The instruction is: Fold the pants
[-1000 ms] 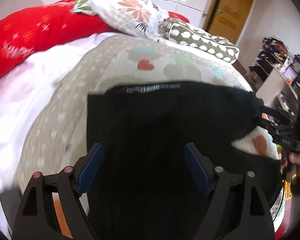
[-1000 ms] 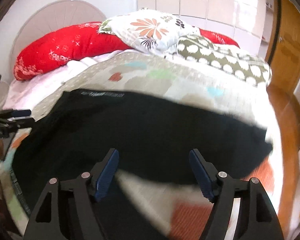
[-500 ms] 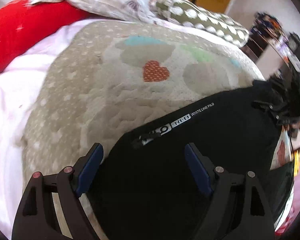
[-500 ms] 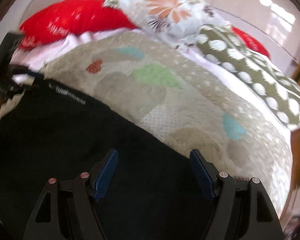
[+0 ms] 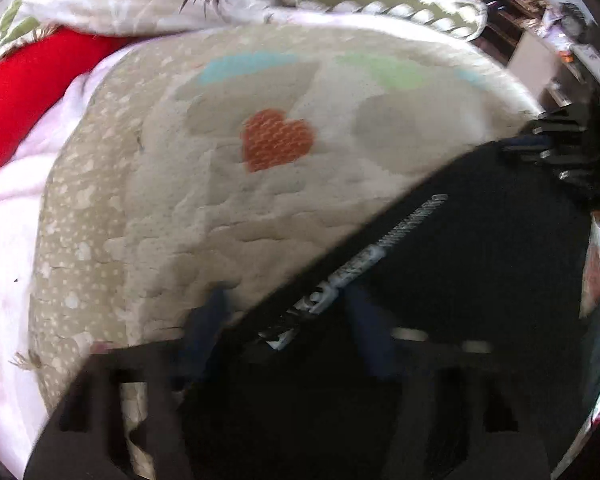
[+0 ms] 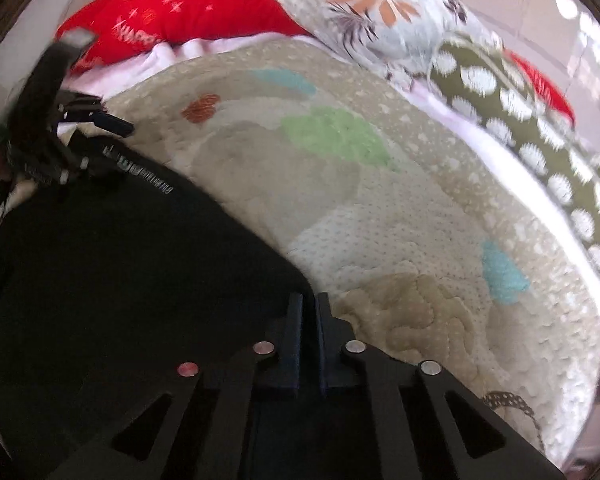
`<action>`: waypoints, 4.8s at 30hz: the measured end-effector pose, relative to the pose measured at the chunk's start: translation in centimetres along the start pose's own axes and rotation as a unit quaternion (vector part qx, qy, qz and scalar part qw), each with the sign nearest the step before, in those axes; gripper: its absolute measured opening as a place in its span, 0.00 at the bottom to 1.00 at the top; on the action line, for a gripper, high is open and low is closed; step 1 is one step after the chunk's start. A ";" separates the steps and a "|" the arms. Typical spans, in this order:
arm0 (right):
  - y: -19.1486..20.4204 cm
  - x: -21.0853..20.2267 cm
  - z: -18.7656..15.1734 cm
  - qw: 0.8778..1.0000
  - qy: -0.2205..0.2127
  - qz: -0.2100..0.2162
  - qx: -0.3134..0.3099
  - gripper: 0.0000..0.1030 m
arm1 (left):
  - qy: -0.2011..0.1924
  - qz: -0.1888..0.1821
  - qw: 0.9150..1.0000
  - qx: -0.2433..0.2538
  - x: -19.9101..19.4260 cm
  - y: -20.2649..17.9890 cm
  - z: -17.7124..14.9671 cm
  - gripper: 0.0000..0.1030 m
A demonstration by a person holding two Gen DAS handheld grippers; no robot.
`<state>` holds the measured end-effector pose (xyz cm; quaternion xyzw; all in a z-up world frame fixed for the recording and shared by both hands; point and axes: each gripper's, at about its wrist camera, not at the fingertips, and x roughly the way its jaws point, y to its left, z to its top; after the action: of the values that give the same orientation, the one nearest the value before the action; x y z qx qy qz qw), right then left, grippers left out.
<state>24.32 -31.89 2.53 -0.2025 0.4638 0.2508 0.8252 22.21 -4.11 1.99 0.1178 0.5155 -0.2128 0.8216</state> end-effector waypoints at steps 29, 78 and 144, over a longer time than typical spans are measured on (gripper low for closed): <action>25.1 -18.8 -24.8 0.994 -0.079 0.041 0.060 0.03 | -0.089 -0.070 0.992 -0.064 -14.7 -12.0 -19.9 0.11; 16.4 -22.4 -18.2 0.952 -0.165 0.043 0.253 0.46 | -0.083 -0.001 0.991 -0.108 -19.8 -12.4 -26.9 0.23; 15.3 -6.2 -6.7 0.969 -0.088 0.006 0.232 0.05 | -0.084 0.094 0.968 -0.215 -12.6 -6.5 -23.3 0.67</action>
<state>7.93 -24.99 3.12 0.0200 0.4362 0.1585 0.8856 -4.20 2.63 3.21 -0.0320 0.4651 -0.0275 0.8842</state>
